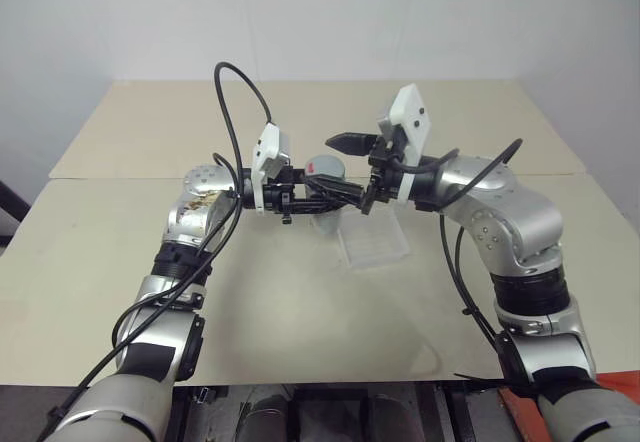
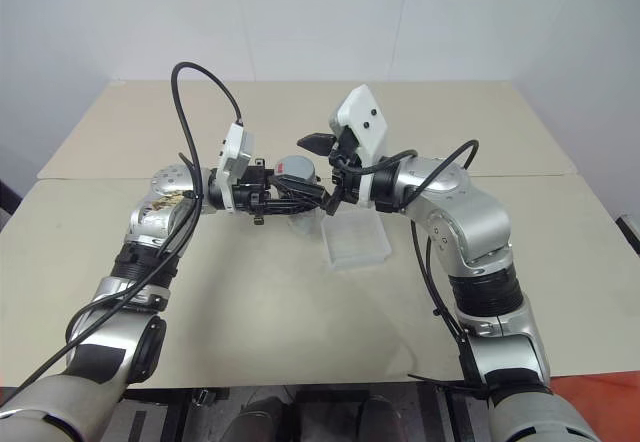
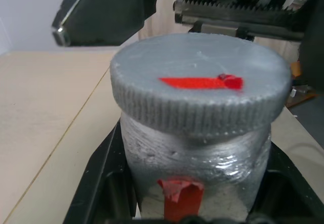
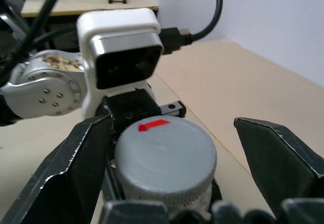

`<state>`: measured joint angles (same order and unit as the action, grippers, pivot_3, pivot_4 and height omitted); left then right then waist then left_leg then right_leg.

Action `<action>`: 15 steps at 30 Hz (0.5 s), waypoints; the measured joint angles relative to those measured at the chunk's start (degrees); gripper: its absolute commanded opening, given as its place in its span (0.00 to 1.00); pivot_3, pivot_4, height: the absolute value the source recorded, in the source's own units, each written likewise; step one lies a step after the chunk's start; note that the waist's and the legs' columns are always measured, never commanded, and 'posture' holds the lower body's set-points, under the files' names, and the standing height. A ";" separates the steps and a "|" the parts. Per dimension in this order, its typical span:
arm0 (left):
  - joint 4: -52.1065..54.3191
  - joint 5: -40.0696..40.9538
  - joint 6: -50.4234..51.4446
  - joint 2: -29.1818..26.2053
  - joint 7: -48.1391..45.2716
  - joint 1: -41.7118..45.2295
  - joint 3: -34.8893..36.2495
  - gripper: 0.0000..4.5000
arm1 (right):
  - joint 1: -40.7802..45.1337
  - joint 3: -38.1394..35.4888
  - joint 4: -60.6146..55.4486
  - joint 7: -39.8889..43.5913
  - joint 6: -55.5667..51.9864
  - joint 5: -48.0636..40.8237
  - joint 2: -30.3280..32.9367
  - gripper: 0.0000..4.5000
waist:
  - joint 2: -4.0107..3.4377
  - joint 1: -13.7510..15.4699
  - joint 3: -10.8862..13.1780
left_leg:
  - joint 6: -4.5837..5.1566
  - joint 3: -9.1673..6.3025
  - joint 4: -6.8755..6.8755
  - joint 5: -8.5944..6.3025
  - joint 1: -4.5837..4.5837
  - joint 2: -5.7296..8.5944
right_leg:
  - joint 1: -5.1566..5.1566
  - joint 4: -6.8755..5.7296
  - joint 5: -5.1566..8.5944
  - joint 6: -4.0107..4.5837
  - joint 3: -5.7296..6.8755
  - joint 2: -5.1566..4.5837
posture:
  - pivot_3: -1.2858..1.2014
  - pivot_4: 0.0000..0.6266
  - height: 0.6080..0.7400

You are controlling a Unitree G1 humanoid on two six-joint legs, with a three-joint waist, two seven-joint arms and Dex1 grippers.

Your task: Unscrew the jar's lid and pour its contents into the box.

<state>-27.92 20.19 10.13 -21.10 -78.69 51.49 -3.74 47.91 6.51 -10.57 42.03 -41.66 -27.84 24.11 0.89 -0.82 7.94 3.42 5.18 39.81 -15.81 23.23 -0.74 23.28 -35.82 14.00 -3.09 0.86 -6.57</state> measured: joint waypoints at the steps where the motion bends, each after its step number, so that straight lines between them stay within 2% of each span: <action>1: 0.00 0.00 0.00 0.01 -0.02 0.00 0.00 0.46 | 0.32 0.17 0.52 -0.07 0.01 0.31 -0.16 1.00 | 0.00 0.00 0.00 | 0.00 0.00 0.00 0.00 0.00 0.00 | 0.00 0.00 0.00 0.00 0.00 0.00 | 0.52 0.24 1.00; 15: 0.00 0.00 0.03 -0.51 -0.22 0.00 0.00 0.46 | 0.25 -0.07 1.03 1.32 0.08 0.63 0.29 1.00 | 0.00 0.00 0.00 | 0.00 0.00 0.00 0.00 0.01 0.00 | 0.00 0.00 0.00 0.00 0.01 0.00 | 0.52 0.24 1.00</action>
<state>-27.92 20.19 10.16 -21.61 -78.91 51.50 -3.74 48.16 6.43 -9.54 43.34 -41.59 -27.20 24.40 0.89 -0.82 7.93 3.42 5.18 39.80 -15.81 23.24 -0.74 23.28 -35.83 14.00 -3.09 0.87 -6.57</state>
